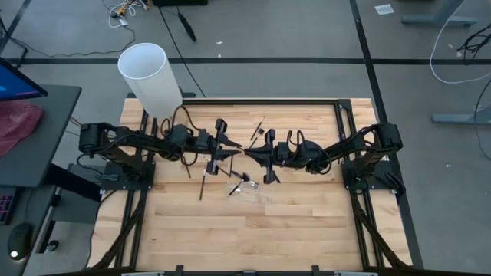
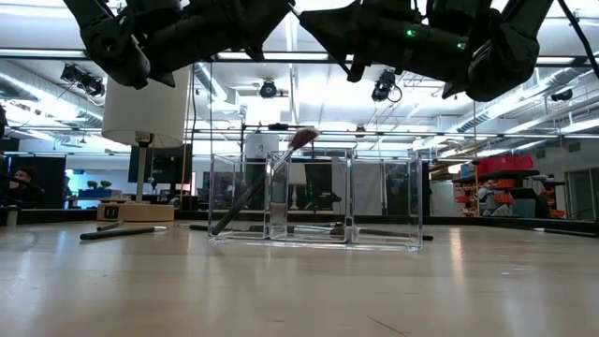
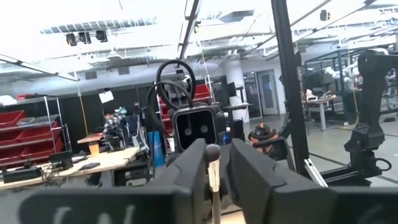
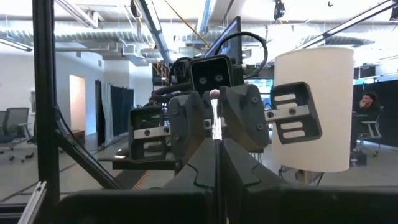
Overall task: Put items in baskets/containers
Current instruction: Put the black eyeshadow brush into the transparent organizer
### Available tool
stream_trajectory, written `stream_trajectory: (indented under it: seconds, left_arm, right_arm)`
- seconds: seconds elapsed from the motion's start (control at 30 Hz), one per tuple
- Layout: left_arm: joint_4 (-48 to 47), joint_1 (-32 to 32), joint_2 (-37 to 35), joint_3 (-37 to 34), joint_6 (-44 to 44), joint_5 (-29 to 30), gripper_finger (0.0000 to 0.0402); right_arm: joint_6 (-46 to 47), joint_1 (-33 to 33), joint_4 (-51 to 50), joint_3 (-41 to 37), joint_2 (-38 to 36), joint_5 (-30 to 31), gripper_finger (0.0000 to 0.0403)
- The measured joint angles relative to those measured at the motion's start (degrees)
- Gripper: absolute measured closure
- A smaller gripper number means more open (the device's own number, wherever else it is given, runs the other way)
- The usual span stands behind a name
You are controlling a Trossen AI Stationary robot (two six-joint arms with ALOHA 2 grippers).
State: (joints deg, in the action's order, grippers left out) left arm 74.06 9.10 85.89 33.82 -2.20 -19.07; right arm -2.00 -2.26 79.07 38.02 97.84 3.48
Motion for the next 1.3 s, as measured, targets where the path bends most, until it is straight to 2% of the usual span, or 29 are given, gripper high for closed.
stream_trajectory:
  seconds: [0.23, 0.37, 0.5, 0.63, 0.77, 0.87, 0.93, 1.17, 1.3]
  left_arm:
    - [-0.2, 0.0, 0.0, 0.0, 0.0, -1.7, 0.0386]
    - [-0.6, 0.1, 0.0, 0.0, 0.0, -3.5, 0.0391]
    - [-3.6, 0.1, 0.0, 0.0, 1.5, -4.6, 0.0391]
    - [-9.4, 0.1, 0.0, 0.0, 1.8, -4.4, 0.0392]
    - [-14.2, 0.1, 0.0, 0.0, 1.5, -3.0, 0.0392]
    - [-15.8, 0.1, 0.0, 0.0, 1.1, -2.2, 0.0392]
    - [-16.1, 0.1, 0.0, 0.0, 1.0, -1.7, 0.0392]
    - [-17.0, 0.0, 0.0, 0.0, 0.2, -0.5, 0.0389]
    - [-17.5, 0.0, 0.0, 0.0, 0.1, -0.7, 0.0391]
  right_arm:
    - [0.0, 0.0, -0.2, 0.0, 0.0, -0.1, 0.0397]
    - [0.0, 0.0, -0.7, 0.0, 0.0, -0.3, 0.0393]
    - [1.8, 0.0, -5.0, -0.1, -0.4, -0.2, 0.0369]
    - [6.9, 0.4, -17.8, -1.0, -4.2, 0.1, 0.0324]
    - [10.6, 0.6, -39.0, -0.4, -10.9, 1.5, 0.0270]
    - [11.2, 0.6, -54.4, 3.4, -14.4, 5.4, 0.0238]
    - [10.7, 0.6, -61.1, 7.1, -14.7, 6.9, 0.0224]
    - [7.2, 0.6, -75.1, 18.3, -11.1, 4.9, 0.0223]
    - [6.7, 0.5, -79.1, 20.5, -10.4, 1.9, 0.0238]
